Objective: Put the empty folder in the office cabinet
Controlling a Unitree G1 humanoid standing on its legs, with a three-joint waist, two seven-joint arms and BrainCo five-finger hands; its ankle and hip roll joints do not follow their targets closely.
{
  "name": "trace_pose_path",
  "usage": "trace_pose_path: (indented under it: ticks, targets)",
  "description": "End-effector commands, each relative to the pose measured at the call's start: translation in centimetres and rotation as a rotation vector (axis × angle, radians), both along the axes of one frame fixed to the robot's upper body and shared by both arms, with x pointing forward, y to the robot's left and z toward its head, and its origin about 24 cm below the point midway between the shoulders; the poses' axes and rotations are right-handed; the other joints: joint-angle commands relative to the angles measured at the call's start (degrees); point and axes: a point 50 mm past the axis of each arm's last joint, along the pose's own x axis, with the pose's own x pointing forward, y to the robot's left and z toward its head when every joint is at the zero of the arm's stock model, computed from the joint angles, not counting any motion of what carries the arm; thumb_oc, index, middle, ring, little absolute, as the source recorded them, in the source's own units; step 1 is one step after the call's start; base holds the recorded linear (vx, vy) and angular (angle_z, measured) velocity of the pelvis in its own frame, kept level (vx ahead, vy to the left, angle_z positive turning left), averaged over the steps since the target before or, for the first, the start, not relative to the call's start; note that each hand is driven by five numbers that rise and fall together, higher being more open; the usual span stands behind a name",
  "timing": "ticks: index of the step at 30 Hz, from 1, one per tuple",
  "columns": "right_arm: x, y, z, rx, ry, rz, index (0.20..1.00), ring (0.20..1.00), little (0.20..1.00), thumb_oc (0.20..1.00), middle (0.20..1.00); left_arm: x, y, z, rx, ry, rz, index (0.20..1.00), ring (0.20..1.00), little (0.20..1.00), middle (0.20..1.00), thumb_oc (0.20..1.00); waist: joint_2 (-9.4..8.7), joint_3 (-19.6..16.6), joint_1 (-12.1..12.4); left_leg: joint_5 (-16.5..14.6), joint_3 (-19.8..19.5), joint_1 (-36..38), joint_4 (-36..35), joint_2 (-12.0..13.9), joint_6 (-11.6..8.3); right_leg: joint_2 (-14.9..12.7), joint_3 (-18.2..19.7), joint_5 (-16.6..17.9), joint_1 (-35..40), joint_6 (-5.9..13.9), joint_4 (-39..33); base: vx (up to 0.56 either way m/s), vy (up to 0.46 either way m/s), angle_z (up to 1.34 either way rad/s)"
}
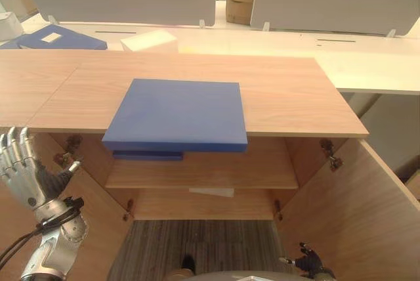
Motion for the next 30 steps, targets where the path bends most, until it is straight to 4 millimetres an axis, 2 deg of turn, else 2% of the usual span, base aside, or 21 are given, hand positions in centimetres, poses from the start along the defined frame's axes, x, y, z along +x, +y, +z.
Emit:
trace_pose_path:
  ticks: [1,4,10,22,30]
  targets:
    - [2.7,-1.5,0.8,-0.047,-0.075,-0.024,1.0,1.0,1.0,1.0,1.0,2.7,-1.5,2.4,0.116,-0.06,-0.161,1.0,1.0,1.0,1.0,1.0,2.32,1.85,-0.25,-9.83,-0.67,4.48,0.05,-0.74,1.19,3.12,2.47,-2.41,0.09,-0.85,0.31,0.0,0.014,-0.03]
    - [2.9,-1.8,0.9,-0.05,-0.076,-0.037,1.0,1.0,1.0,1.0,1.0,3.4,-2.7,2.9,0.12,-0.063,-0.236,1.0,1.0,1.0,1.0,1.0,2.6,1.86,-0.73,-10.0,-0.3,4.63,0.05,-0.77,1.41,3.25,3.19,-2.36,-0.05,-0.82,0.31,0.0,0.013,-0.07]
    - [3.3,-1.9,1.0,-0.053,-0.087,-0.053,1.0,1.0,1.0,1.0,1.0,3.6,-4.3,2.7,0.13,-0.042,-0.328,1.0,1.0,1.0,1.0,1.0,2.81,2.19,-1.38,-10.13,0.21,4.94,0.05,-0.79,1.55,3.35,4.0,-2.19,-0.17,-0.78,0.31,0.0,0.003,-0.02]
    - [3.3,-2.2,1.1,-0.058,-0.091,-0.063,1.0,1.0,1.0,1.0,1.0,4.3,-6.0,3.7,0.195,-0.077,-0.441,1.0,1.0,1.0,1.0,1.0,3.27,1.91,-2.64,-10.5,1.24,5.3,0.05,-0.77,1.66,3.38,5.17,-2.05,-0.41,-0.42,0.31,0.0,0.005,-0.03]
    - [3.0,-2.2,1.0,-0.059,-0.087,-0.067,1.0,1.0,1.0,1.0,1.0,4.8,-6.7,3.8,0.211,-0.061,-0.478,1.0,1.0,1.0,1.0,1.0,3.39,1.53,-3.82,-10.94,2.44,5.86,0.05,-0.69,1.79,3.38,6.18,-1.91,-0.53,-0.14,0.31,0.01,0.009,-0.1]
